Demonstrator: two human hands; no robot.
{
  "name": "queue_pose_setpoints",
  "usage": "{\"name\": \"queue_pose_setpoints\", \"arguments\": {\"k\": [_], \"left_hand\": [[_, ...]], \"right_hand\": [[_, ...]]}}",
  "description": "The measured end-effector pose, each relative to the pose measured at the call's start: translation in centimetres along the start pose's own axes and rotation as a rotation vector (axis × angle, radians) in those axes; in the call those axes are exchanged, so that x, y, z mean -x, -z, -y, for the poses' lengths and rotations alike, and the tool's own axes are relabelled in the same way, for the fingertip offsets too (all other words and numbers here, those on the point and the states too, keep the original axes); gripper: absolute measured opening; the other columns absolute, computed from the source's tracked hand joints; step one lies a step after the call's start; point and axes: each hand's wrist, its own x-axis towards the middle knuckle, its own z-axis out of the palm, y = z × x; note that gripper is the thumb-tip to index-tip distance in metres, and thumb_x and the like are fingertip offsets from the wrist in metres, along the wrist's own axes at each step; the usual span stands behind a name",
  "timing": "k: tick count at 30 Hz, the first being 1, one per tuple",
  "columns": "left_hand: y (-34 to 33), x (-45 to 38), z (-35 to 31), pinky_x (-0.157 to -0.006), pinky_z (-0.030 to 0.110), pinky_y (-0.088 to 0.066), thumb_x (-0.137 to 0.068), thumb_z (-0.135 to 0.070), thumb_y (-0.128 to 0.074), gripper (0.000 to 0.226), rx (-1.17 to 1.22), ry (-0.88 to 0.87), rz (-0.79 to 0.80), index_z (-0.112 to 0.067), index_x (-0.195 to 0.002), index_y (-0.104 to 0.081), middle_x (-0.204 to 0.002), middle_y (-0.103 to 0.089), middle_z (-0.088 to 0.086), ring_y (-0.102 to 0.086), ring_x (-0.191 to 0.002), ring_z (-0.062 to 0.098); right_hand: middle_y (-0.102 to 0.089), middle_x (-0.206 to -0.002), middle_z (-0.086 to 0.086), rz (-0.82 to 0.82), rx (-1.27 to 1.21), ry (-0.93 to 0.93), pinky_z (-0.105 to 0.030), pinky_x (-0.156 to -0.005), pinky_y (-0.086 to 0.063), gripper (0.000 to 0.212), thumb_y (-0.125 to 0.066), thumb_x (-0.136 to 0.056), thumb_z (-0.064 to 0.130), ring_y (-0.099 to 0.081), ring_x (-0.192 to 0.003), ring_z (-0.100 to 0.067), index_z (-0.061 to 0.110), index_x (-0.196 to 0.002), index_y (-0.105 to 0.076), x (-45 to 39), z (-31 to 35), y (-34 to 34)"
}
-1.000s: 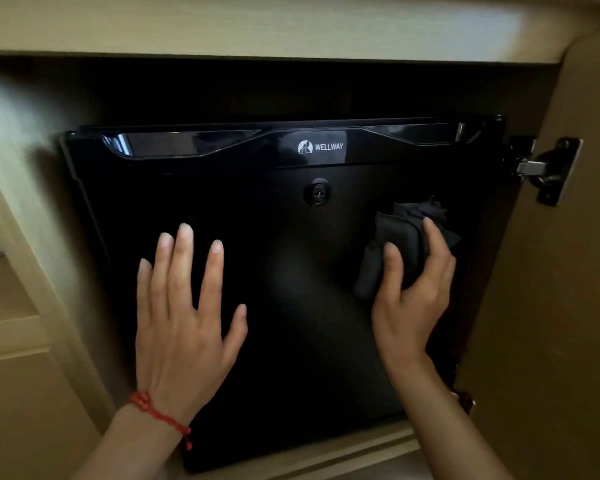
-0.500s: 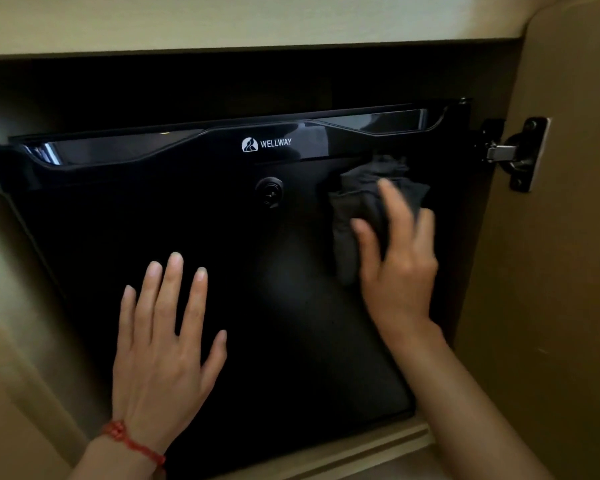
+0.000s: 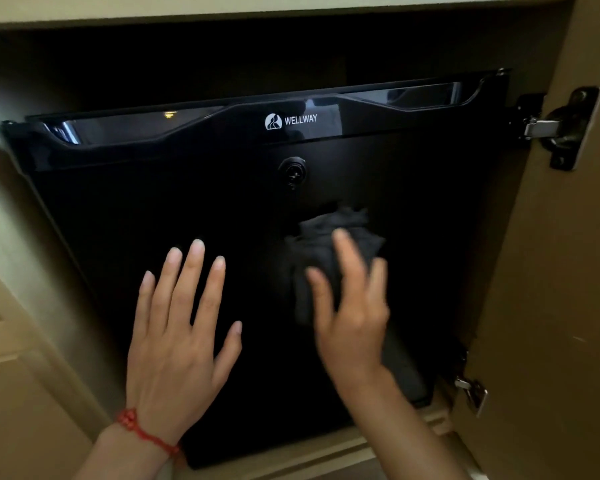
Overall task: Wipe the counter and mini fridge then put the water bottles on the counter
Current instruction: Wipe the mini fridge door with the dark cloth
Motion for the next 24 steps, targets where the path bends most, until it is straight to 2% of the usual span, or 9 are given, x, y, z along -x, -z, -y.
{"name": "queue_pose_setpoints", "arguments": {"k": [4,7,11,12,14,16,19,21,24], "left_hand": [[-0.1,1.1,0.3,-0.114,0.049,-0.014,-0.089,-0.034,-0.039,0.062,-0.004,-0.017,0.003,-0.006,-0.143,-0.024,-0.151,-0.018,0.016,-0.013,-0.141,0.032],[-0.3,1.9,0.6,-0.115,0.049,-0.014,-0.090,-0.034,-0.039,0.061,-0.007,-0.025,-0.001,-0.006,-0.142,-0.024,-0.150,-0.019,0.018,-0.014,-0.141,0.033],[-0.7,2.9,1.0,-0.115,0.050,-0.013,-0.089,-0.035,-0.040,0.063,-0.017,0.010,0.016,-0.006,-0.143,-0.022,-0.150,-0.017,0.020,-0.012,-0.141,0.033],[-0.9,3.1,1.1,-0.115,0.050,-0.012,-0.089,-0.035,-0.040,0.064,-0.024,0.018,0.025,-0.006,-0.143,-0.022,-0.150,-0.017,0.020,-0.012,-0.141,0.033],[-1.2,3.4,1.2,-0.115,0.050,-0.011,-0.089,-0.035,-0.041,0.065,-0.039,0.021,0.037,-0.006,-0.143,-0.021,-0.150,-0.016,0.020,-0.011,-0.141,0.033],[-1.4,3.6,1.3,-0.115,0.050,-0.010,-0.089,-0.036,-0.040,0.065,-0.050,0.016,0.039,-0.007,-0.144,-0.020,-0.150,-0.015,0.019,-0.010,-0.141,0.033],[-1.5,3.5,1.3,-0.115,0.051,-0.011,-0.089,-0.036,-0.040,0.065,-0.056,0.015,0.035,-0.006,-0.144,-0.020,-0.150,-0.015,0.020,-0.009,-0.141,0.034],[-1.5,3.6,1.2,-0.115,0.051,-0.011,-0.089,-0.036,-0.041,0.066,-0.050,0.017,0.040,-0.006,-0.144,-0.020,-0.150,-0.015,0.019,-0.010,-0.141,0.034],[-1.3,3.5,1.4,-0.115,0.049,-0.010,-0.088,-0.036,-0.041,0.066,-0.034,0.015,0.047,-0.008,-0.144,-0.018,-0.151,-0.014,0.018,-0.010,-0.141,0.033]], "right_hand": [[-0.060,-0.082,-0.017,0.084,0.074,0.257,-0.033,-0.057,-0.052,0.035,-0.050,-0.093,0.031,-0.060,-0.067,-0.026,0.014,-0.124,-0.046,0.8,0.7,-0.6],[-0.060,-0.081,-0.018,0.091,0.123,0.319,-0.035,-0.056,-0.053,0.036,-0.049,-0.092,0.032,-0.060,-0.065,-0.029,0.015,-0.124,-0.046,0.1,-0.4,0.0],[-0.057,-0.089,-0.029,0.034,0.126,0.033,-0.035,-0.063,-0.050,0.041,-0.048,-0.090,0.031,-0.056,-0.075,-0.034,0.011,-0.126,-0.046,-0.3,-3.6,2.0],[-0.057,-0.094,-0.032,-0.007,0.107,-0.057,-0.030,-0.073,-0.046,0.043,-0.051,-0.090,0.025,-0.051,-0.083,-0.031,0.004,-0.126,-0.047,-0.2,-4.7,2.7],[-0.055,-0.106,-0.033,-0.092,0.073,-0.199,-0.005,-0.085,-0.033,0.041,-0.056,-0.089,0.011,-0.045,-0.095,-0.020,-0.009,-0.123,-0.046,-0.1,-6.4,3.6],[-0.050,-0.113,-0.021,-0.143,0.029,-0.297,0.003,-0.090,-0.023,0.041,-0.054,-0.089,0.006,-0.040,-0.104,-0.003,-0.012,-0.124,-0.042,0.4,-7.0,3.6],[-0.041,-0.116,-0.006,-0.203,-0.029,-0.368,0.000,-0.093,-0.025,0.042,-0.053,-0.091,0.008,-0.035,-0.108,0.005,-0.008,-0.127,-0.040,1.2,-6.0,2.6],[-0.043,-0.118,-0.007,-0.208,-0.056,-0.367,-0.002,-0.095,-0.025,0.043,-0.053,-0.091,0.010,-0.037,-0.111,0.003,-0.006,-0.128,-0.040,1.7,-4.8,1.8],[-0.055,-0.118,-0.028,-0.114,-0.076,-0.281,-0.006,-0.098,-0.025,0.046,-0.049,-0.091,0.026,-0.048,-0.110,-0.030,-0.003,-0.127,-0.044,3.3,-2.2,0.2]]}}
